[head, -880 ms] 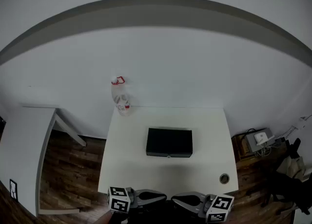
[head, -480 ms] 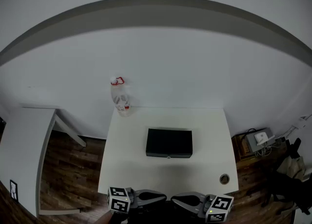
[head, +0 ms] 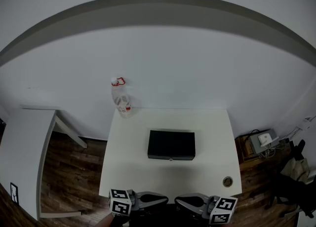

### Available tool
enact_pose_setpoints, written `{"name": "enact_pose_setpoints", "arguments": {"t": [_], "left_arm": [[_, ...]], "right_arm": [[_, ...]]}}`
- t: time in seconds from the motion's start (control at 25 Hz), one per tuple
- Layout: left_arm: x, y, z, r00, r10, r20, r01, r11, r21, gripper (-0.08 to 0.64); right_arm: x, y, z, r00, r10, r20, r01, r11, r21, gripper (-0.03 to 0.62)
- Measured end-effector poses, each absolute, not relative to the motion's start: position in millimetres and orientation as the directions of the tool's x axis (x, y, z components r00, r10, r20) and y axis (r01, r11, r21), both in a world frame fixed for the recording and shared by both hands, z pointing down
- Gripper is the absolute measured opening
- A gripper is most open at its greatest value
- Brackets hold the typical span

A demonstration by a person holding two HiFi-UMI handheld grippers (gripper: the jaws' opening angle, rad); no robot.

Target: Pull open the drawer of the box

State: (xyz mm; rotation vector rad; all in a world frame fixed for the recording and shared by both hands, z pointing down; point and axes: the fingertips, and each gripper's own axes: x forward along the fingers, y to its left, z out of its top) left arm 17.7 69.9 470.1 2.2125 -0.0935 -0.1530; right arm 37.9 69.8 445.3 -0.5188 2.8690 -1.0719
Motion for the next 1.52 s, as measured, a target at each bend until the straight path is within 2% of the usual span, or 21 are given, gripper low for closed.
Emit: {"name": "enact_pose_setpoints", "arguments": {"t": [0.2, 0.4, 0.44, 0.56, 0.64, 0.68, 0.88, 1.16, 1.4, 1.52], "left_arm": [[-3, 40, 486, 0.975, -0.221, -0.025, -0.113, -0.586, 0.802, 0.005], [-49, -29, 525, 0.903, -0.392, 0.174, -0.381, -0.545, 0.747, 0.007], [-60, -44, 533, 0.881, -0.42, 0.216, -0.432, -0.53, 0.73, 0.048], [-86, -90, 552, 0.816, -0.491, 0.305, -0.544, -0.476, 0.691, 0.055], [-97, -117, 566, 0.771, -0.523, 0.363, -0.61, -0.445, 0.655, 0.103], [-100, -129, 572, 0.75, -0.535, 0.389, -0.638, -0.432, 0.638, 0.104], [-93, -174, 597, 0.726, -0.519, 0.451, -0.67, -0.385, 0.635, 0.107], [-83, -215, 638, 0.656, -0.461, 0.598, -0.754, -0.366, 0.546, 0.115], [-71, -221, 650, 0.658, -0.438, 0.613, -0.752, -0.33, 0.571, 0.121], [-72, -223, 650, 0.657, -0.443, 0.61, -0.75, -0.303, 0.588, 0.12]], "right_arm": [[47, 58, 449, -0.928, -0.362, 0.084, -0.324, 0.679, -0.659, 0.005], [53, 50, 454, -0.914, -0.394, 0.102, -0.358, 0.662, -0.658, 0.005], [53, 49, 455, -0.91, -0.4, 0.106, -0.366, 0.657, -0.659, 0.005], [56, 45, 459, -0.896, -0.427, 0.123, -0.394, 0.637, -0.662, 0.006], [62, 44, 462, -0.88, -0.454, 0.136, -0.42, 0.614, -0.668, 0.032], [66, 43, 464, -0.871, -0.47, 0.143, -0.435, 0.601, -0.67, 0.037], [82, 43, 470, -0.832, -0.532, 0.157, -0.476, 0.539, -0.696, 0.037], [91, 42, 483, -0.802, -0.57, 0.178, -0.499, 0.475, -0.725, 0.037], [86, 27, 505, -0.812, -0.55, 0.196, -0.478, 0.433, -0.764, 0.04], [82, -1, 535, -0.789, -0.562, 0.25, -0.507, 0.363, -0.782, 0.041]]}}
